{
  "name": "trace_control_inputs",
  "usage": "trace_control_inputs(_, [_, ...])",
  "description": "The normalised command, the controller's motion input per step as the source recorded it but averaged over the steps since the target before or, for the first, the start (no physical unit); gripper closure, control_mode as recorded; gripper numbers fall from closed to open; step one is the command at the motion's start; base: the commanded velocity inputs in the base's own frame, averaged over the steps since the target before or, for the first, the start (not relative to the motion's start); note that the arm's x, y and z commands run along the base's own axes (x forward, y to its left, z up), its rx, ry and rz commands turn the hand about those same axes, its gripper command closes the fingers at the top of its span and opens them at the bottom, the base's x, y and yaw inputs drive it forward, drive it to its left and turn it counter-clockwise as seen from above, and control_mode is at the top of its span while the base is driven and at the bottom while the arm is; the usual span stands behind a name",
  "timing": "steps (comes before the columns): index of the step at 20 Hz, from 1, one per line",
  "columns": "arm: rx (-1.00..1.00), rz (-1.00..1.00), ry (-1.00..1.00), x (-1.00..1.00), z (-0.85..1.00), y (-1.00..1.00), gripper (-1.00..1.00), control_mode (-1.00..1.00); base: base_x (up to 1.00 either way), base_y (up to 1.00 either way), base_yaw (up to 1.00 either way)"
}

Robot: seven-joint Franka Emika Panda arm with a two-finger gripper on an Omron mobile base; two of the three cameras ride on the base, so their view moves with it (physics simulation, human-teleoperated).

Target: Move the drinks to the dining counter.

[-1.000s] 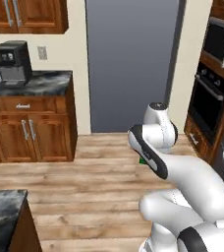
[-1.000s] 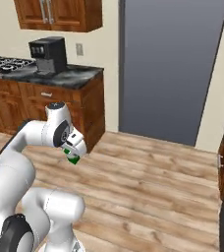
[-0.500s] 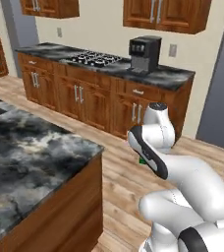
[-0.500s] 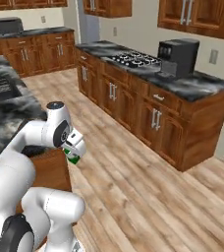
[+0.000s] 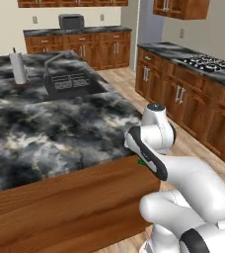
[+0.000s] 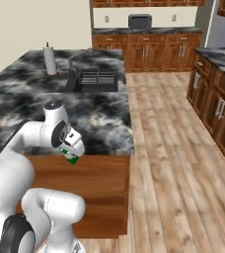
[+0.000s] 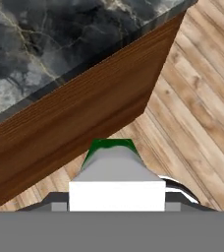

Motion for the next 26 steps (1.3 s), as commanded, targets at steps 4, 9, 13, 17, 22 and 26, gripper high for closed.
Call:
trace_control_inputs(4, [0.00,0.00,0.00,0.00,0.00,0.00,1.00,1.00,-0.29,0.01,0.66])
trace_control_inputs(9, [0.00,0.00,0.00,0.00,0.00,0.00,1.00,1.00,-0.04,-0.02,0.04])
trace_control_inputs(13, [0.00,0.00,0.00,0.00,0.00,0.00,1.00,1.00,0.00,-0.01,0.02])
trace_control_inputs(17, [0.00,0.00,0.00,0.00,0.00,0.00,1.00,1.00,-0.01,-0.02,0.06])
trace_control_inputs(22, [0.00,0.00,0.00,0.00,0.00,0.00,1.00,1.00,0.00,-0.36,0.02])
trace_control_inputs(26, [0.00,0.00,0.00,0.00,0.00,0.00,1.00,1.00,0.20,-0.54,0.04])
